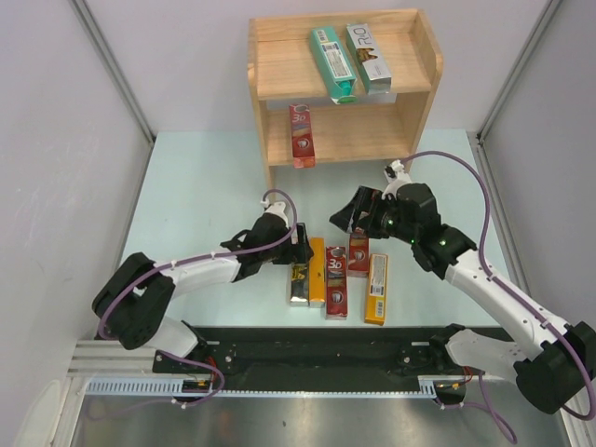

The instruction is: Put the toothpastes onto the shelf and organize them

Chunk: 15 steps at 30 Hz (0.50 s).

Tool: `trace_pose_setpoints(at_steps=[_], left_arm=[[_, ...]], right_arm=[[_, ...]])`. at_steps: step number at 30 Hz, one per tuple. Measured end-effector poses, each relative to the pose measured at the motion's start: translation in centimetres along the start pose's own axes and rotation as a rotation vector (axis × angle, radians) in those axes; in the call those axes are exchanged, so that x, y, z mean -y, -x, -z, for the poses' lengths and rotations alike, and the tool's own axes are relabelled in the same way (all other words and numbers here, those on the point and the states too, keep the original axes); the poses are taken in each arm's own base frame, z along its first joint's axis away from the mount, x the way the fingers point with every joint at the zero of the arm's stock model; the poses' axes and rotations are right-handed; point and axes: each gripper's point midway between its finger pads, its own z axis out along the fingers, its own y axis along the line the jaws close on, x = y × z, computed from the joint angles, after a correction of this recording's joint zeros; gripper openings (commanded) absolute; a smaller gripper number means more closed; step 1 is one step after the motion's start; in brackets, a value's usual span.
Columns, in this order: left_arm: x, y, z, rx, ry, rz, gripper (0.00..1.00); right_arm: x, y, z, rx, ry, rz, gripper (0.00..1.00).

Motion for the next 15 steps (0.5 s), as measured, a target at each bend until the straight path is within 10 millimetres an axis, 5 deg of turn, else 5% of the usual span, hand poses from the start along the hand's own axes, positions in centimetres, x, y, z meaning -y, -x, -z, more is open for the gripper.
trace_pose_setpoints(at_steps=[15], left_arm=[[-1.1,1.2,0.4,0.06,0.081,0.005,0.9]], right_arm=[[2.0,-1.3,0.1,-0.033,-0.052,-0.007,1.0]])
